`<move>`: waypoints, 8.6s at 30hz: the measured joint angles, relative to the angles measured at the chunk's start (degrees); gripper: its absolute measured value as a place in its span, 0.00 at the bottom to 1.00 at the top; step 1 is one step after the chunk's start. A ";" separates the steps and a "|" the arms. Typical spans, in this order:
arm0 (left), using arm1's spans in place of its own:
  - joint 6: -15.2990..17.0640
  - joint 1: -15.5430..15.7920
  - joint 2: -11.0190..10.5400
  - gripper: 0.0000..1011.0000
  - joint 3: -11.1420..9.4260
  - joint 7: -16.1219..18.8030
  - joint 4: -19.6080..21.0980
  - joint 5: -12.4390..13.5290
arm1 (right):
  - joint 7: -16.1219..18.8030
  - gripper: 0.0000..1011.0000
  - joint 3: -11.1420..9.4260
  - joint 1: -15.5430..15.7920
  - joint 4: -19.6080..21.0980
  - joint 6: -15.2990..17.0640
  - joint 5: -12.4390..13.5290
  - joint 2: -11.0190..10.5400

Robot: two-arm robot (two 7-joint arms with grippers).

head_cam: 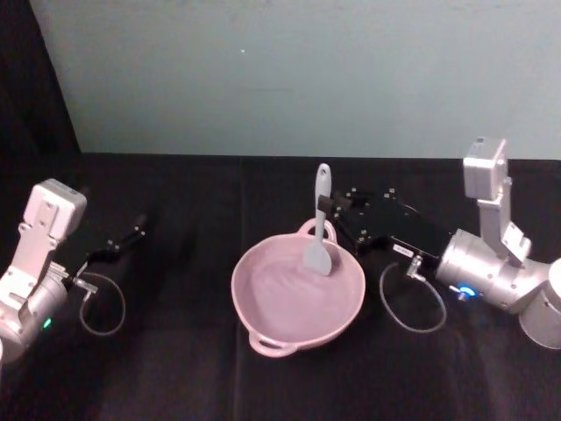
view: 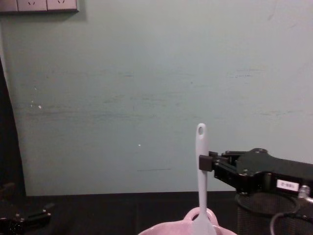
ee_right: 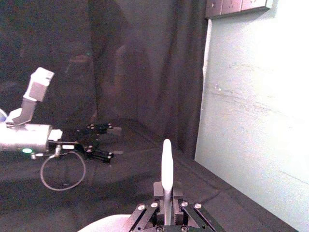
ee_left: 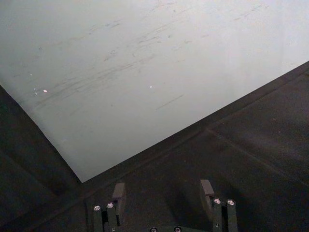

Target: Use the one hand to pick up the spoon and stir the clear water in the bowl.

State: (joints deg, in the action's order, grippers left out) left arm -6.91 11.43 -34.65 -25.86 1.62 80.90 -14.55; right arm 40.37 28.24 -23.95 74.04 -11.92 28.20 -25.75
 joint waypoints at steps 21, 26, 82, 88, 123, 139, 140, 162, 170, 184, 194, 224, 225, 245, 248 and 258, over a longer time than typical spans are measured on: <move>0.00 0.00 0.00 0.99 0.00 0.00 0.00 0.00 | 4.65 0.11 3.10 1.98 4.52 1.76 1.65 -0.25; 0.00 0.00 0.00 0.99 0.00 0.00 0.00 0.00 | 5.63 0.11 4.47 -1.15 0.67 1.20 1.83 2.41; 0.00 0.00 0.00 0.99 0.00 0.00 0.00 0.00 | 2.55 0.11 4.45 -1.52 -2.43 -0.46 0.00 5.85; 0.00 0.00 0.00 0.99 0.00 0.00 0.00 0.00 | 0.93 0.11 4.15 -3.37 -5.26 -1.19 -1.45 6.95; 0.00 0.00 0.00 0.99 0.00 0.00 0.00 0.00 | -4.14 0.11 -3.67 8.63 10.76 3.50 -0.63 -2.40; 0.00 0.00 0.00 0.99 0.00 0.00 0.00 0.00 | -0.52 0.11 0.79 5.64 6.89 3.61 1.72 1.69; 0.00 0.00 0.00 0.99 0.00 0.00 0.00 0.00 | -0.24 0.11 1.31 4.88 5.95 3.43 1.68 2.42; 0.00 0.00 0.00 0.99 0.00 0.00 0.00 0.00 | -4.57 0.11 0.56 -1.03 -5.10 -1.64 -2.06 7.70; 0.00 0.00 0.00 0.99 0.00 0.00 0.00 0.00 | -7.11 0.11 -2.50 2.10 -2.36 -1.84 -3.25 5.54; 0.00 0.00 0.00 0.99 0.00 0.00 0.00 0.00 | -5.58 0.11 -4.60 8.10 4.02 -1.72 -1.46 3.43; 0.00 0.00 0.00 0.99 0.01 0.00 0.00 0.00 | -2.88 0.11 -2.12 7.97 3.93 -1.70 -0.13 5.31; 0.00 0.00 0.00 0.99 0.00 0.00 0.00 0.00 | -2.72 0.11 -1.92 -1.13 -7.05 -3.97 -1.55 8.17; 0.00 0.00 0.00 0.99 0.00 0.00 0.00 0.00 | -3.08 0.11 -2.36 -0.66 -6.51 -3.84 -1.61 7.70; 0.00 0.00 0.00 0.99 0.00 0.00 0.00 0.00 | -3.43 0.11 -2.88 6.58 4.73 -0.80 -0.41 4.22; 0.00 0.00 0.00 0.99 0.00 0.00 0.00 0.00 | -2.64 0.11 -1.73 6.27 4.36 -0.65 -0.14 5.02; 0.00 0.00 0.00 0.99 0.00 0.00 0.00 0.00 | -1.25 0.11 0.97 2.19 -0.70 -1.28 -0.33 8.32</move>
State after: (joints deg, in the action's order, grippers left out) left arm -6.91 11.43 -34.65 -25.86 1.62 80.90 -14.55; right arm 39.13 29.21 -21.76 73.33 -13.20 27.87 -17.42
